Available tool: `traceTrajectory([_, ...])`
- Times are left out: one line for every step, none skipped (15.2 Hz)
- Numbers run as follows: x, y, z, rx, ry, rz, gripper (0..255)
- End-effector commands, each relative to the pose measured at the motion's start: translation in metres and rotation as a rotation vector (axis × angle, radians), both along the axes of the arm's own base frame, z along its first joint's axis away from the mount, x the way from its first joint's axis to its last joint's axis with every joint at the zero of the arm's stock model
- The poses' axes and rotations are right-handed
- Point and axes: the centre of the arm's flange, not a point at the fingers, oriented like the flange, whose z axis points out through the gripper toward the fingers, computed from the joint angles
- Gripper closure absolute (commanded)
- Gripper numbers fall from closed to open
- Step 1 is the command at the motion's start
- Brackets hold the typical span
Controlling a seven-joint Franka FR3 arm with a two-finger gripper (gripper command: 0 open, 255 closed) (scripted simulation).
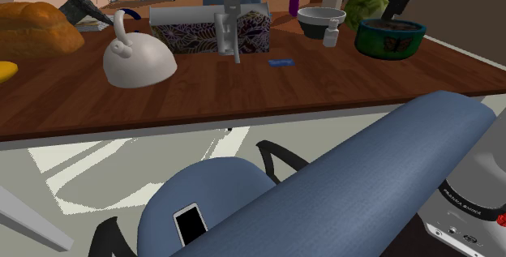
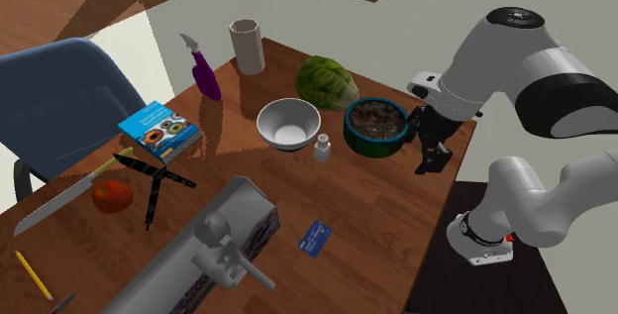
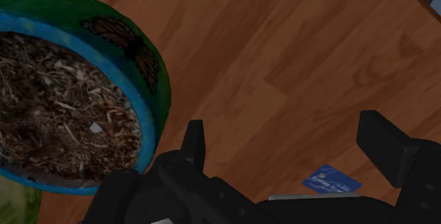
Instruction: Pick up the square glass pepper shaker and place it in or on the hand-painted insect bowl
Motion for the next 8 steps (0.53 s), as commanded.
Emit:
traceTrajectory([0.0,0.0,0.0,0.0,0.0,0.0,0])
traceTrajectory([0.013,-0.003,-0.002,-0.004,0.005,-0.012,0])
traceTrajectory([0.026,-0.007,-0.003,-0.008,0.01,-0.025,0])
traceTrajectory([0.039,-0.01,-0.005,-0.012,0.015,-0.037,0])
traceTrajectory([0.052,-0.014,-0.007,-0.016,0.02,-0.049,0])
traceTrajectory([0.065,-0.018,-0.009,-0.02,0.025,-0.061,0])
traceTrajectory([0.078,-0.022,-0.011,-0.024,0.03,-0.074,0])
traceTrajectory([0.091,-0.026,-0.012,-0.028,0.035,-0.086,0])
